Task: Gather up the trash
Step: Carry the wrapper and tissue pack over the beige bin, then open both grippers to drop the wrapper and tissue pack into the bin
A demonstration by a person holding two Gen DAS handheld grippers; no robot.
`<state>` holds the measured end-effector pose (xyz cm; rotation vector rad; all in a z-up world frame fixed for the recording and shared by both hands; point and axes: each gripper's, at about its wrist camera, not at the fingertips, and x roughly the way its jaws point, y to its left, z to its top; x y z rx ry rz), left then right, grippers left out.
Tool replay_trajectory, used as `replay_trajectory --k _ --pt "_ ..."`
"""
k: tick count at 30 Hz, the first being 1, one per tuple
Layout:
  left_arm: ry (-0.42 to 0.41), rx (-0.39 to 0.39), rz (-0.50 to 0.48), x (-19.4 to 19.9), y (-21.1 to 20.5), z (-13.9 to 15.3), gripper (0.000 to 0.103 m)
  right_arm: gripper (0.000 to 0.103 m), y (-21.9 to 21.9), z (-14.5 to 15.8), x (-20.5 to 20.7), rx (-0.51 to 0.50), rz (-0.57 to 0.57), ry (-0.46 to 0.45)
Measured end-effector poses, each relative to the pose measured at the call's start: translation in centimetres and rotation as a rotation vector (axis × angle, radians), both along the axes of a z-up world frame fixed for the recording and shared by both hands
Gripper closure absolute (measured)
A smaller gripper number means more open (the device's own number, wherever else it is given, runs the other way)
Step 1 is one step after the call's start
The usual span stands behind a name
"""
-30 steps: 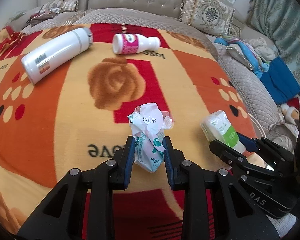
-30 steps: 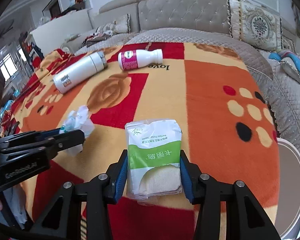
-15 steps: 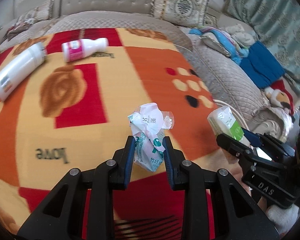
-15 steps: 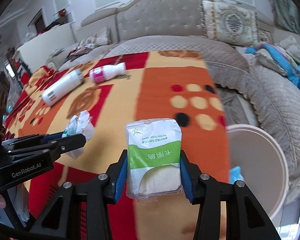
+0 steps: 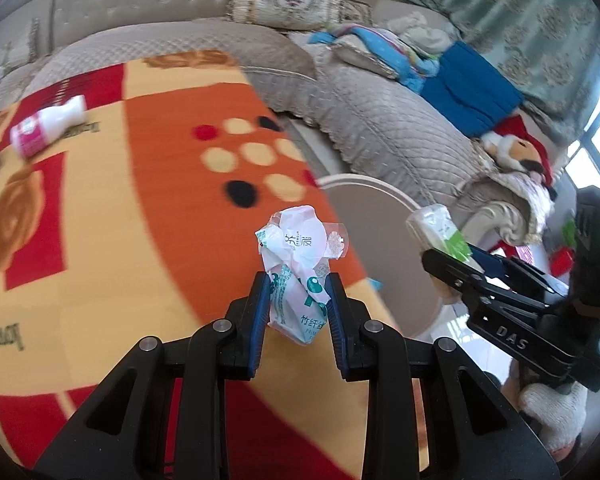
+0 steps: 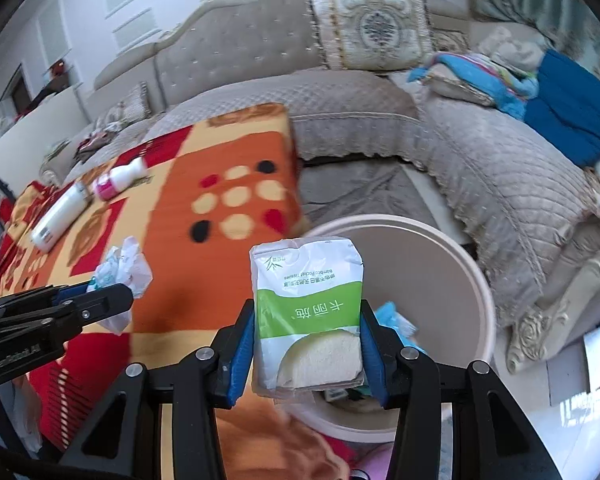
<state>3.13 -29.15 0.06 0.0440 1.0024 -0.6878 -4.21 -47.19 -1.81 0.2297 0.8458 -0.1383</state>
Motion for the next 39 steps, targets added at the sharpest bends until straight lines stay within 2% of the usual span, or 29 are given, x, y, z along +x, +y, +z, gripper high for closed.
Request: replay_trajectory --k 12,23,26,28,30,39 --pt "0.068 -0.019 -0.089 -0.5 -6.3 -1.4 0.077 0.057 -4.3 -2.5 -1.9 0.040 -0.082 0.038" --pt "0.054 0.002 -0.095 0.0 -8.8 -2.4 0.076 0.057 -6.2 -4.5 -2.0 0.070 -0.110 0.072" --pt "0.044 0.005 -0.091 0.3 -9.1 -2.5 0.068 0.056 -6.4 -4.9 -1.8 0.078 -0.114 0.077" --pt "0.041 -0.002 -0.086 0.5 -9.2 -2.6 0.055 0.056 -6.5 -5.1 -1.7 0.083 -0.117 0.080" --pt "0.041 -0.010 -0.083 0.6 -9.3 -2.6 0.051 0.056 -6.7 -5.3 -1.5 0.089 -0.121 0.083" --pt "0.043 -0.005 -0.061 1.3 -8.9 -2.9 0.051 0.055 -6.9 -6.2 -0.9 0.113 -0.123 0.100"
